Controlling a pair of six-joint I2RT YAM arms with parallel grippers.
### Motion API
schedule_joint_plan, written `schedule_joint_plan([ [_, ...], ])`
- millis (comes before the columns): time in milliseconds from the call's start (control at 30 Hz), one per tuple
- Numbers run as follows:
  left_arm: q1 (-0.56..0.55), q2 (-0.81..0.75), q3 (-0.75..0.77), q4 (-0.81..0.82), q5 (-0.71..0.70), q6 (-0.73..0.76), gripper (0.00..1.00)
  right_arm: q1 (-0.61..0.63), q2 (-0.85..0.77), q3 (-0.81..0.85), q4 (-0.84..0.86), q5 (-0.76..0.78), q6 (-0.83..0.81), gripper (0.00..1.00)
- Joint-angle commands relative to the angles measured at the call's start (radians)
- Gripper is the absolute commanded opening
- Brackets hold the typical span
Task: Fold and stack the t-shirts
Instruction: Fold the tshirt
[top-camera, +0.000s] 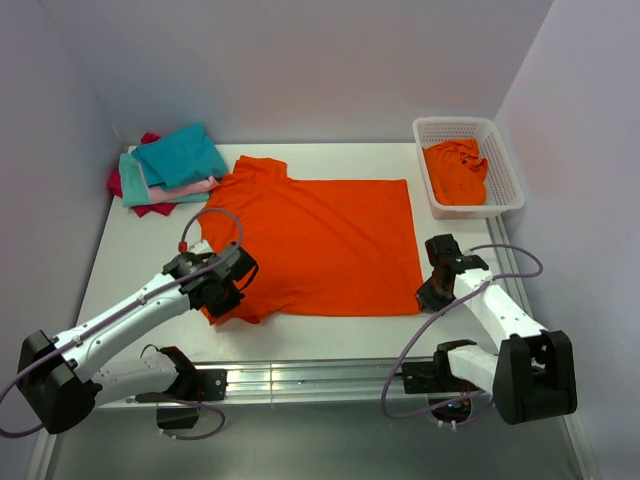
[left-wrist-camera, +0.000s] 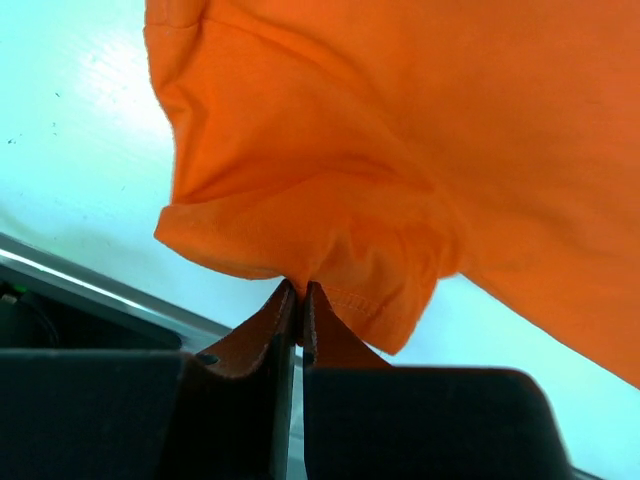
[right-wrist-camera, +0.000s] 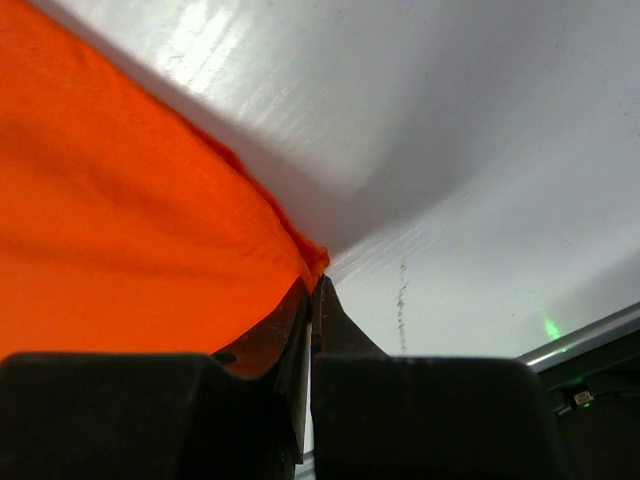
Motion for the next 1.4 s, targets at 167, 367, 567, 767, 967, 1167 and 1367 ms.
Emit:
schedule_joint_plan([
  [167, 0.015, 0.085, 0.270, -0.145, -0.029, 0.094, 0.03, -0.008, -0.038, 0.190, -0.131, 0.026, -0.010, 0.00],
  [367, 0.105, 0.183, 0.439, -0.117, -0.034, 0.258, 0.02, -0.011, 0.041, 0.341, -0.119, 0.031, -0.014, 0.00],
  [567, 0.257, 0.311, 0.562, -0.009, -0.014, 0.460, 0.01, -0.039, 0.217, 0.483, -0.049, 0.023, -0.020, 0.00],
  [767, 0.447, 0.559, 0.678, 0.191, 0.068, 0.654, 0.01, -0.059, 0.504, 0.693, 0.005, 0.023, -0.025, 0.00],
  [967, 0.521, 0.933, 0.960, 0.265, 0.100, 0.760, 0.75, -0.065, 0.882, 1.084, -0.143, 0.046, -0.054, 0.52],
  [1167, 0.558, 1.014, 1.211, 0.188, 0.095, 0.729, 0.90, -0.065, 0.908, 1.221, -0.184, 0.091, -0.079, 0.90],
  [1367, 0.561, 0.808, 1.112, 0.150, 0.066, 0.712, 0.89, -0.065, 0.743, 1.047, -0.138, 0.122, -0.108, 0.91],
])
